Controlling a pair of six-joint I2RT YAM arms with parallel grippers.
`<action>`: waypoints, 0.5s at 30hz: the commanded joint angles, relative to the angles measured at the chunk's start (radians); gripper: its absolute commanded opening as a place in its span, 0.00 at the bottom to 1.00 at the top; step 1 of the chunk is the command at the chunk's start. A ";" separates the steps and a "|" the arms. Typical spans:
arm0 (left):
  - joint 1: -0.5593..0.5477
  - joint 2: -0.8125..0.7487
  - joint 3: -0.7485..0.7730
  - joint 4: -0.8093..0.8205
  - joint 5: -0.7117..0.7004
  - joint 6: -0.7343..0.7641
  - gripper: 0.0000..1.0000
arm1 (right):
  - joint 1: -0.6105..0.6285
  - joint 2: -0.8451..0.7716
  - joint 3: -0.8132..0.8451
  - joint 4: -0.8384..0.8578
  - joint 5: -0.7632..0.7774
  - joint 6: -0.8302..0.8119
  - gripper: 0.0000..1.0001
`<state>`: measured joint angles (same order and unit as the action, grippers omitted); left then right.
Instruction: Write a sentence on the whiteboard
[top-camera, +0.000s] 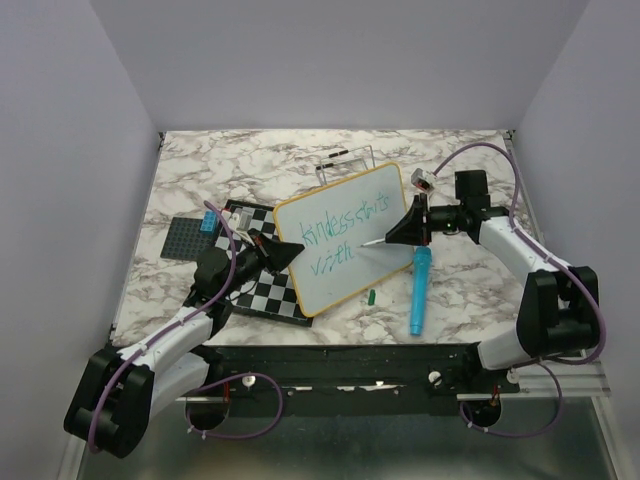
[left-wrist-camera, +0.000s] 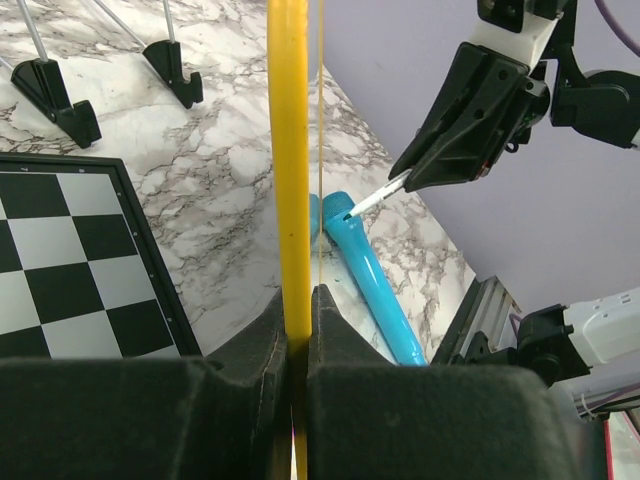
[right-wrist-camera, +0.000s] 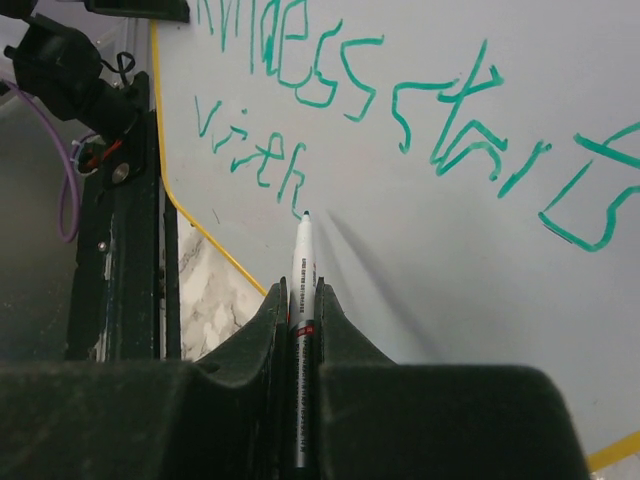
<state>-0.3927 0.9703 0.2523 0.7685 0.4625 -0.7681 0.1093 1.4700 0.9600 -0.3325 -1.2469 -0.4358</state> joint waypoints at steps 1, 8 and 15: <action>0.002 0.001 0.022 0.072 0.039 0.021 0.00 | 0.001 0.035 0.013 0.056 0.024 0.049 0.01; 0.002 0.010 0.022 0.087 0.044 0.015 0.00 | 0.004 0.072 0.028 0.056 0.017 0.055 0.01; 0.002 0.018 0.022 0.092 0.045 0.013 0.00 | 0.006 0.095 0.049 0.072 0.001 0.080 0.01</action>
<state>-0.3927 0.9874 0.2523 0.7841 0.4652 -0.7719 0.1101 1.5505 0.9760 -0.2932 -1.2392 -0.3809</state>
